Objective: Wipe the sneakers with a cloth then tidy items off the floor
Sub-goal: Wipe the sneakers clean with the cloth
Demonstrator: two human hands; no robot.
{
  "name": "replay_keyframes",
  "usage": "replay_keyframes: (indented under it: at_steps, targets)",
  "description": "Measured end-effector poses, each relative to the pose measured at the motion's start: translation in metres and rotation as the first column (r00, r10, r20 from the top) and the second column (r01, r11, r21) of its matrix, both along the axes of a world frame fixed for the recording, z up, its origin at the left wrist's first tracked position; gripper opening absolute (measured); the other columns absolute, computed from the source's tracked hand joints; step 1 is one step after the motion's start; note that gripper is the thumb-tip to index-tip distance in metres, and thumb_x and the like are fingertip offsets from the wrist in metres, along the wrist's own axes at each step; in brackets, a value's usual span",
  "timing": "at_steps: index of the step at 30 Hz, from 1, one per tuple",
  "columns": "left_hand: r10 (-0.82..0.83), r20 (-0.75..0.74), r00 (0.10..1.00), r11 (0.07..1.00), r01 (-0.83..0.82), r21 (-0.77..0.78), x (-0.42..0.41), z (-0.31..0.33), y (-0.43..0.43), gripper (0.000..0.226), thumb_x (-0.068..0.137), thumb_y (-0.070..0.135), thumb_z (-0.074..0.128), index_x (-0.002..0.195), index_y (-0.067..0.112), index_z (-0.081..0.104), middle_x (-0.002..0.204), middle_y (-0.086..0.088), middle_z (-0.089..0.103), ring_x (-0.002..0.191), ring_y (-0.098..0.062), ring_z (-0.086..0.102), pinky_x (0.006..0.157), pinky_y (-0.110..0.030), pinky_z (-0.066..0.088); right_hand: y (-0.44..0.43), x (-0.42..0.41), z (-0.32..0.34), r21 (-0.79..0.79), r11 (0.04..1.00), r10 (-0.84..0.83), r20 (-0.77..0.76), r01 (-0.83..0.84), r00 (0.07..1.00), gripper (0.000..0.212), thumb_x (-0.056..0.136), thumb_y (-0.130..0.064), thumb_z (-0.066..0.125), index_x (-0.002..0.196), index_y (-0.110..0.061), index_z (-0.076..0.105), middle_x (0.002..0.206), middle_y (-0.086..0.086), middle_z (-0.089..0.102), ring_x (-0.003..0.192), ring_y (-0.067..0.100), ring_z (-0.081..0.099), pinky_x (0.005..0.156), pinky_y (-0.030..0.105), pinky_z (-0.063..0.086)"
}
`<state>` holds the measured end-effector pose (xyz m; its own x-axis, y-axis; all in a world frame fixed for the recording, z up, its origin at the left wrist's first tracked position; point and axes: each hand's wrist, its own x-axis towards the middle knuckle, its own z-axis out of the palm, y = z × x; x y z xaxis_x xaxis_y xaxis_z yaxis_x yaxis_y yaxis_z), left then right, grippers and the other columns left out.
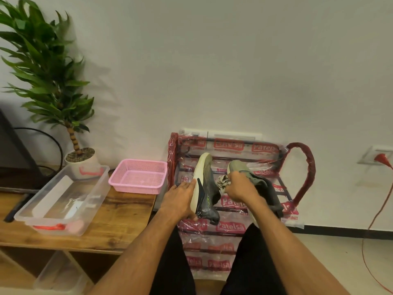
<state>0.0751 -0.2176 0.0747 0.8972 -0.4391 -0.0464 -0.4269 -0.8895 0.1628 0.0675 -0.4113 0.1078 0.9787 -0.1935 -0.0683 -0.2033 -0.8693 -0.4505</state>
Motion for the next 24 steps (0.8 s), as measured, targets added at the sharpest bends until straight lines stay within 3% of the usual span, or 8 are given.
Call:
replay_keyframes:
  at_steps: [5, 9, 13, 16, 20, 24]
  targets:
    - [0.002, 0.020, 1.000, 1.000, -0.002, 0.006, -0.002, 0.000, -0.001, 0.121, 0.065, 0.045, 0.084, 0.153, 0.017, 0.006, 0.155, -0.008, 0.029, 0.140, -0.026, 0.033, 0.115, -0.042, 0.024, 0.040, 0.003, -0.014, -0.075, 0.997, 0.007, 0.077, -0.001, 0.997, 0.019, 0.085, -0.007, 0.055, 0.102, -0.006, 0.063, 0.102, 0.013, 0.066, 0.098, 0.035, 0.062, 0.081, 0.042, 0.051]
    - [0.009, 0.023, 1.000, 1.000, -0.009, 0.006, -0.001, -0.002, -0.002, 0.120, 0.065, 0.045, 0.085, 0.153, 0.016, 0.009, 0.152, -0.007, 0.034, 0.137, -0.026, 0.036, 0.115, -0.042, 0.027, 0.054, -0.005, -0.026, -0.084, 0.996, 0.017, 0.127, -0.006, 0.992, 0.018, 0.085, -0.006, 0.056, 0.101, -0.007, 0.065, 0.101, 0.014, 0.068, 0.096, 0.034, 0.063, 0.081, 0.043, 0.052]
    - [0.005, 0.019, 1.000, 1.000, -0.006, 0.025, 0.001, -0.002, -0.002, 0.120, 0.064, 0.046, 0.085, 0.152, 0.015, 0.010, 0.151, -0.009, 0.036, 0.137, -0.028, 0.038, 0.114, -0.043, 0.028, 0.059, -0.027, -0.037, -0.094, 0.995, 0.032, 0.202, -0.013, 0.979, 0.032, 0.081, 0.000, 0.059, 0.109, -0.013, 0.065, 0.095, 0.008, 0.070, 0.090, 0.028, 0.066, 0.080, 0.043, 0.055]
    - [0.004, 0.024, 1.000, 0.999, -0.005, 0.038, 0.001, -0.002, -0.002, 0.120, 0.064, 0.044, 0.085, 0.153, 0.016, 0.009, 0.151, -0.010, 0.035, 0.137, -0.028, 0.037, 0.114, -0.043, 0.028, 0.064, -0.046, -0.047, -0.163, 0.984, 0.117, 0.287, -0.072, 0.951, 0.031, 0.076, 0.005, 0.060, 0.101, -0.014, 0.064, 0.094, 0.002, 0.069, 0.086, 0.022, 0.066, 0.075, 0.037, 0.056]
    - [-0.007, 0.019, 1.000, 1.000, 0.007, 0.029, 0.002, -0.003, -0.001, 0.120, 0.063, 0.043, 0.086, 0.152, 0.018, 0.010, 0.149, -0.009, 0.038, 0.135, -0.029, 0.040, 0.112, -0.043, 0.031, 0.049, -0.065, -0.039, -0.334, 0.917, 0.311, 0.262, -0.216, 0.914, 0.034, 0.080, 0.001, 0.061, 0.110, -0.015, 0.067, 0.108, 0.000, 0.068, 0.100, 0.021, 0.062, 0.085, 0.033, 0.051]
    - [-0.015, 0.019, 1.000, 1.000, 0.014, 0.014, 0.004, -0.003, -0.003, 0.121, 0.063, 0.044, 0.085, 0.153, 0.018, 0.009, 0.150, -0.008, 0.038, 0.135, -0.027, 0.040, 0.111, -0.042, 0.032, 0.037, -0.053, -0.028, -0.353, 0.925, 0.272, 0.350, -0.143, 0.896, 0.051, 0.079, -0.003, 0.068, 0.128, -0.015, 0.060, 0.124, 0.002, 0.063, 0.114, 0.022, 0.057, 0.095, 0.033, 0.047]
